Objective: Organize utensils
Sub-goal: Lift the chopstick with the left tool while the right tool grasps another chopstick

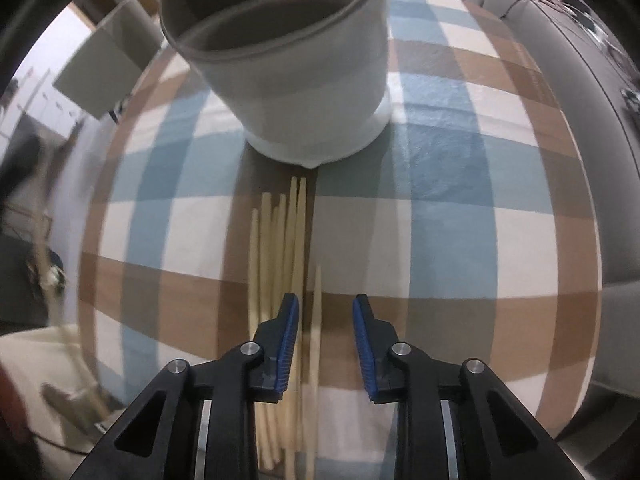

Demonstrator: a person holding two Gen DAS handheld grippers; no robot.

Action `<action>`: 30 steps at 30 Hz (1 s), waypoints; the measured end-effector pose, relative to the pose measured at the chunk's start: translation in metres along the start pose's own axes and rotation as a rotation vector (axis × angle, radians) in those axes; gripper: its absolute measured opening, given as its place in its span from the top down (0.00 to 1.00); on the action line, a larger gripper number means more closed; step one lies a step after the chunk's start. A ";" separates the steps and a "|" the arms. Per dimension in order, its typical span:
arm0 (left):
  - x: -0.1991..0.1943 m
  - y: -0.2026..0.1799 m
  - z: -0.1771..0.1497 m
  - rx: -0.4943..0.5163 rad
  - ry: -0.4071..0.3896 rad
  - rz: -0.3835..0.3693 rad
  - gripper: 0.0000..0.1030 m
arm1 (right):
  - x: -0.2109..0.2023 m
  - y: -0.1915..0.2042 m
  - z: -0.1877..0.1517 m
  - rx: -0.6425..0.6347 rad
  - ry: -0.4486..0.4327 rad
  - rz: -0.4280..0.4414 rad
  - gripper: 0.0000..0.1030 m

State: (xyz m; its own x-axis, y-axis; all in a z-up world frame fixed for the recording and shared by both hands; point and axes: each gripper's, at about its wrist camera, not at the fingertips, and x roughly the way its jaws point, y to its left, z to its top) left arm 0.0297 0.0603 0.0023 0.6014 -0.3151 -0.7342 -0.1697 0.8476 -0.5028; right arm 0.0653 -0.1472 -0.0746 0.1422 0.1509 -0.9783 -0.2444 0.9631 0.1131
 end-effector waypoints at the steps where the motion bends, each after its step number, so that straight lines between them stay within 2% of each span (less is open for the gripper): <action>1: 0.000 0.002 0.001 -0.002 -0.005 0.002 1.00 | 0.005 0.000 0.001 -0.005 0.015 -0.013 0.76; 7: -0.006 0.009 0.008 -0.023 -0.014 -0.018 1.00 | 0.018 0.002 0.007 -0.008 0.046 -0.041 0.79; 11: -0.005 0.011 0.010 -0.030 -0.014 -0.021 1.00 | 0.020 0.019 0.008 -0.094 0.038 -0.112 0.78; 16: -0.006 0.011 0.011 -0.025 -0.020 -0.019 1.00 | 0.022 0.032 0.007 -0.124 0.007 -0.117 0.97; 19: -0.006 0.010 0.013 -0.024 -0.019 -0.019 1.00 | 0.021 0.028 0.006 -0.099 -0.013 -0.094 0.97; 24: -0.010 0.001 0.015 -0.007 -0.037 -0.020 1.00 | -0.003 0.010 0.003 -0.018 -0.121 -0.025 0.97; 30: -0.021 -0.017 0.016 0.026 -0.082 -0.036 1.00 | -0.046 0.005 -0.004 -0.033 -0.283 -0.010 0.97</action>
State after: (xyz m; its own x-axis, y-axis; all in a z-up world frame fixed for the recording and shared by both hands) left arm 0.0325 0.0591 0.0336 0.6692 -0.3103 -0.6752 -0.1269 0.8476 -0.5153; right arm 0.0540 -0.1498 -0.0293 0.4059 0.2020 -0.8913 -0.2719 0.9578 0.0932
